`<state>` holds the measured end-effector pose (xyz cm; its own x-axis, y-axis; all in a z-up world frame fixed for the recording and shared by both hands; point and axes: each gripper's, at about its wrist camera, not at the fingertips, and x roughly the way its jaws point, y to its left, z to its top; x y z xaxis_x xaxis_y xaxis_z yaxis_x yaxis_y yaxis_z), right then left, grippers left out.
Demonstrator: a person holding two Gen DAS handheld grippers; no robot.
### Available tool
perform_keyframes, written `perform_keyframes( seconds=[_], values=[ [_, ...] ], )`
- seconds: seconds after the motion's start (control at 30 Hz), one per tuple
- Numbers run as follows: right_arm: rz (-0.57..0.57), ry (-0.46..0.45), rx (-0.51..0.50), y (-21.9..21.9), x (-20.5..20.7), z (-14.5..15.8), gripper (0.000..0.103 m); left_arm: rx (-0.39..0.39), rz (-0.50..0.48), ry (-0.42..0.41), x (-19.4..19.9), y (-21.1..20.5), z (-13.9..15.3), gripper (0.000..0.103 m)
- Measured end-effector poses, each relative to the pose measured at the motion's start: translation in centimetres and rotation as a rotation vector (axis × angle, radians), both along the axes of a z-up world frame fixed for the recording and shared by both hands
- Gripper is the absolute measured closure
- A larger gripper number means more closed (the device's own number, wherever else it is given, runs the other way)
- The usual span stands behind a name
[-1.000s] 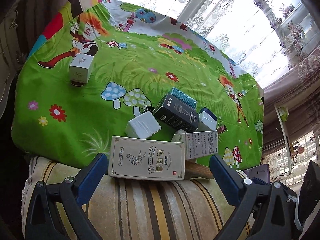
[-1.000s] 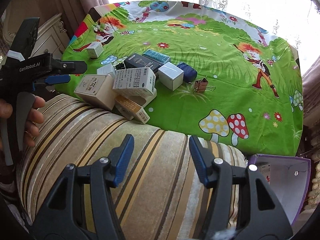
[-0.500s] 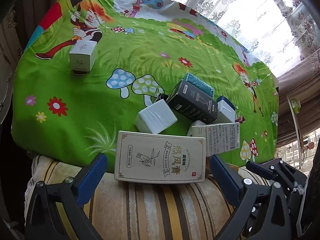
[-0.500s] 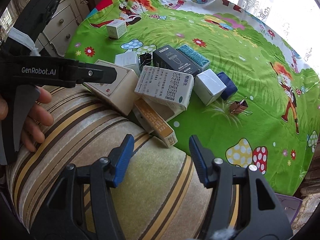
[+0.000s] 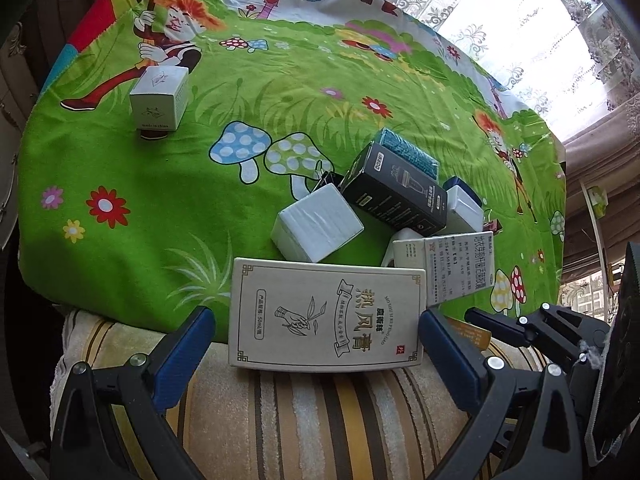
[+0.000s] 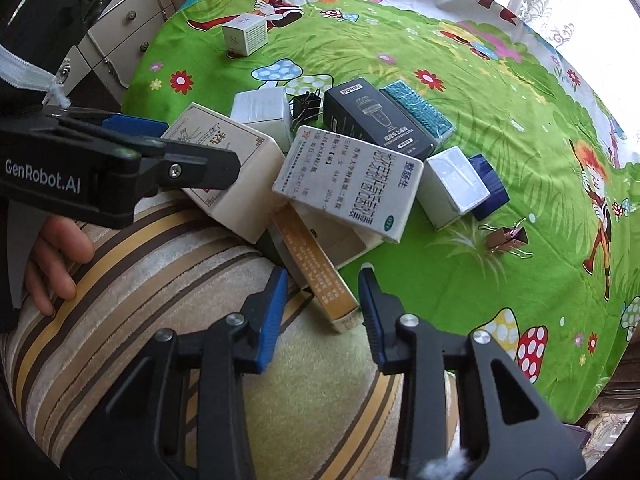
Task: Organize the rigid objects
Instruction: 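Grasp the beige printed box with the left tool while the right tool grasps a narrow tan box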
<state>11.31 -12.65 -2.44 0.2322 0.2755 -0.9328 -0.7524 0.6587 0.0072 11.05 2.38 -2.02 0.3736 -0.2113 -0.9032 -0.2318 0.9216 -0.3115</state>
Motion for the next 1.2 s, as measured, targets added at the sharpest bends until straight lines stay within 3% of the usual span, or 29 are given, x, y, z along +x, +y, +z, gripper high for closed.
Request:
perform_keyframes(
  seconds=[0.1,0.53,1.2],
  values=[
    [0.014,-0.002,-0.001,0.2,-0.2,-0.1,0.07,-0.014,-0.008,0.008,0.0,-0.1,0.0,0.0],
    [0.036,-0.012,0.034,-0.3,-0.9,0.4,0.075,-0.006,-0.015,0.047,0.6,-0.8,-0.9,0.0],
    [0.018,-0.044,0.121,-2.4,-2.2,3.2,0.08,0.01,0.109,-0.033,-1.9,1.4,1.3,0.003]
  ],
)
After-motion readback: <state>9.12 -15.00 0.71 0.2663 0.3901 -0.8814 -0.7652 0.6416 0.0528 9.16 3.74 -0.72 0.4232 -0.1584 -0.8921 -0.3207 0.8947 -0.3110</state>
